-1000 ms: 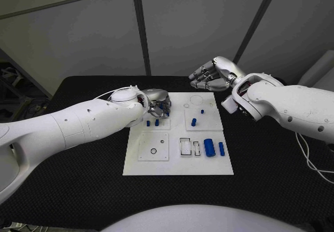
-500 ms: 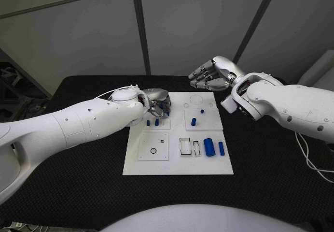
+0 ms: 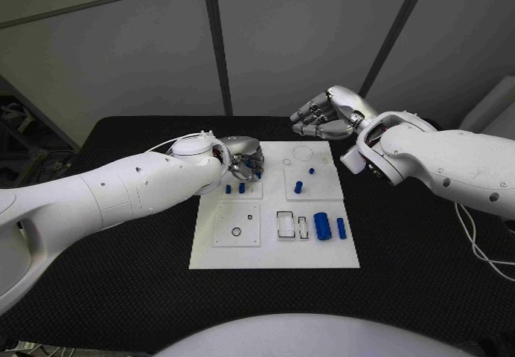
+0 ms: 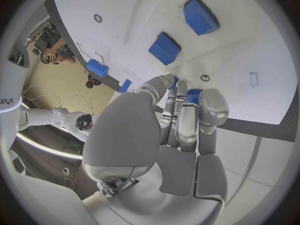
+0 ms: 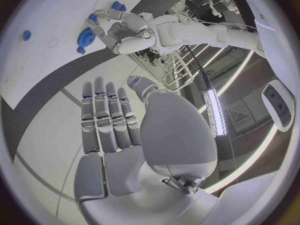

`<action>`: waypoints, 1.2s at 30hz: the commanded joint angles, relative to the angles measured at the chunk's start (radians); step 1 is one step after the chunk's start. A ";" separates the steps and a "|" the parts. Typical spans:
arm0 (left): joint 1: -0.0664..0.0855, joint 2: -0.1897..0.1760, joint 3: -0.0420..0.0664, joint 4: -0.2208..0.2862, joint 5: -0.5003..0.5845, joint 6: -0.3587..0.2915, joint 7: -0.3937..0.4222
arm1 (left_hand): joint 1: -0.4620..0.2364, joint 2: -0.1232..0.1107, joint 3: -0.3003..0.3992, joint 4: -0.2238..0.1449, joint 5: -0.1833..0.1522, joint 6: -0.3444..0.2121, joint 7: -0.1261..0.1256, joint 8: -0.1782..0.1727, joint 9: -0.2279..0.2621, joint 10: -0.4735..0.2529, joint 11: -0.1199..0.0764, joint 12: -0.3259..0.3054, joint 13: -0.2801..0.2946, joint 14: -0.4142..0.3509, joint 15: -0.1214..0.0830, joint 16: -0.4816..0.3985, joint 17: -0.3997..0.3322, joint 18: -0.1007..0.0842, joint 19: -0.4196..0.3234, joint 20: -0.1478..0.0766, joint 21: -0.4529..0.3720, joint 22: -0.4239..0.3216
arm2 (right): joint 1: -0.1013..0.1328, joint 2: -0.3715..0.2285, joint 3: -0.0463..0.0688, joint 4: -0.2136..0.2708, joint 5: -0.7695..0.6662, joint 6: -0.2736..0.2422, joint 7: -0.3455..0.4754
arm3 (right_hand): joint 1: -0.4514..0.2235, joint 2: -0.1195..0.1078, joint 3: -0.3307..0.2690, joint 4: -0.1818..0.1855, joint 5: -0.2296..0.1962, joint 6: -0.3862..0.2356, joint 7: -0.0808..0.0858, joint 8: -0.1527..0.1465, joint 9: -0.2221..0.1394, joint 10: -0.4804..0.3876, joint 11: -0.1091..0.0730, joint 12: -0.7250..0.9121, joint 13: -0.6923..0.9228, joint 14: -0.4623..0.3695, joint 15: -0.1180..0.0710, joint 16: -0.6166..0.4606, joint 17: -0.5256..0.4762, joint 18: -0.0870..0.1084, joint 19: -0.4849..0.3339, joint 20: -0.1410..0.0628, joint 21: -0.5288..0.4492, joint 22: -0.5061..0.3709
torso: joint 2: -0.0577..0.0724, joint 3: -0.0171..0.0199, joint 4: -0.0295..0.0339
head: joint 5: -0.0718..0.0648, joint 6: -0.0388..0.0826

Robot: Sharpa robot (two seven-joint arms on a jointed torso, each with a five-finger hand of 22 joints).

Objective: Assemble the parts on the task board

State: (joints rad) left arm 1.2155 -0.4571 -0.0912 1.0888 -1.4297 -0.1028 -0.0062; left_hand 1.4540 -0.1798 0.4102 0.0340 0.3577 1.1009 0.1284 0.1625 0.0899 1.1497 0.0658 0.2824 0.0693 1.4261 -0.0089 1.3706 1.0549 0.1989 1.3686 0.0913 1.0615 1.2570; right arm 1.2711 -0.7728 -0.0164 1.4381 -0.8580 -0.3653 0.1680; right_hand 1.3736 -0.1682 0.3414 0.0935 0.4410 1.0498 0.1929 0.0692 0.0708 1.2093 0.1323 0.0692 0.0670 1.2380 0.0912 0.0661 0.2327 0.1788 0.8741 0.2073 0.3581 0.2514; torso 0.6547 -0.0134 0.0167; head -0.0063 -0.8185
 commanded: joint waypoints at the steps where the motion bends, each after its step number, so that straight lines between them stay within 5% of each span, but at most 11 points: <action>1: -0.002 -0.003 -0.001 0.004 0.001 -0.022 0.016 | -0.008 0.003 0.013 -0.002 -0.007 0.008 0.003 -0.002 -0.001 0.009 0.002 -0.014 -0.001 -0.005 0.000 -0.005 -0.003 -0.090 0.008 -0.002 0.009 0.006 | 0.002 -0.001 0.001 0.003 -0.003 0.004 0.005 | 0.004 0.009 0.000 -0.004 0.002 -0.002 0.002 -0.001 0.001 -0.007 -0.003 -0.005 -0.001 -0.007 -0.002 -0.002 -0.001 0.003 0.008 0.001 -0.004 -0.001 | -0.001 -0.0007 0.0010 | -0.001 -0.001; 11: -0.002 -0.034 0.002 0.037 0.019 -0.049 0.020 | -0.020 -0.002 0.030 -0.008 -0.007 0.013 0.006 -0.011 -0.003 0.019 0.004 -0.039 -0.002 -0.001 0.002 -0.005 -0.009 -0.092 0.011 -0.001 0.018 0.015 | 0.002 -0.001 0.001 -0.003 -0.003 0.005 0.006 | 0.004 0.009 0.000 -0.004 0.002 -0.002 0.002 -0.001 0.001 -0.007 -0.003 -0.005 -0.001 -0.007 -0.002 -0.002 -0.001 0.003 0.008 0.001 -0.004 -0.001 | -0.002 -0.0016 0.0028 | 0.005 0.007; 24: -0.002 -0.099 0.079 0.109 0.051 -0.055 0.010 | -0.029 -0.006 0.032 -0.009 -0.009 0.018 0.008 -0.014 -0.004 0.026 0.005 -0.048 -0.001 0.002 0.002 -0.003 -0.006 -0.094 0.015 0.000 0.027 0.022 | 0.002 -0.001 0.001 -0.011 -0.003 0.006 0.007 | 0.004 0.009 0.000 -0.004 0.002 -0.002 0.002 -0.001 0.001 -0.007 -0.003 -0.005 -0.001 -0.007 -0.002 -0.002 -0.001 0.003 0.008 0.001 -0.004 -0.001 | -0.001 -0.0017 0.0037 | 0.011 0.015; 36: -0.002 -0.162 0.092 0.139 0.065 -0.012 -0.009 | -0.034 -0.008 0.034 -0.009 -0.009 0.021 0.008 -0.015 -0.004 0.031 0.004 -0.053 0.000 0.003 0.002 -0.003 -0.009 -0.094 0.017 0.000 0.031 0.025 | 0.002 -0.003 0.001 -0.014 -0.003 0.007 0.007 | 0.004 0.009 0.000 -0.004 0.002 -0.002 0.002 -0.001 0.001 -0.007 -0.003 -0.005 -0.001 -0.007 -0.002 -0.002 -0.001 0.003 0.008 0.001 -0.004 -0.001 | -0.001 -0.0017 0.0032 | 0.015 0.015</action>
State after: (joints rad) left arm 1.2126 -0.6157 -0.0006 1.2260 -1.3781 -0.1367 -0.0062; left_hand 1.4301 -0.1879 0.4372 0.0263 0.3540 1.1153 0.1356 0.1505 0.0852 1.1745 0.0696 0.2361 0.0685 1.4261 -0.0089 1.3708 1.0478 0.1984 1.3792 0.0877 1.0881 1.2812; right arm 1.2710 -0.7753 -0.0164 1.4235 -0.8592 -0.3638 0.1683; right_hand 1.3735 -0.1682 0.3414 0.0935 0.4410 1.0498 0.1929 0.0692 0.0708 1.2093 0.1323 0.0692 0.0670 1.2380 0.0912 0.0662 0.2329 0.1788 0.8741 0.2073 0.3582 0.2517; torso 0.6532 -0.0149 0.0205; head 0.0085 -0.8030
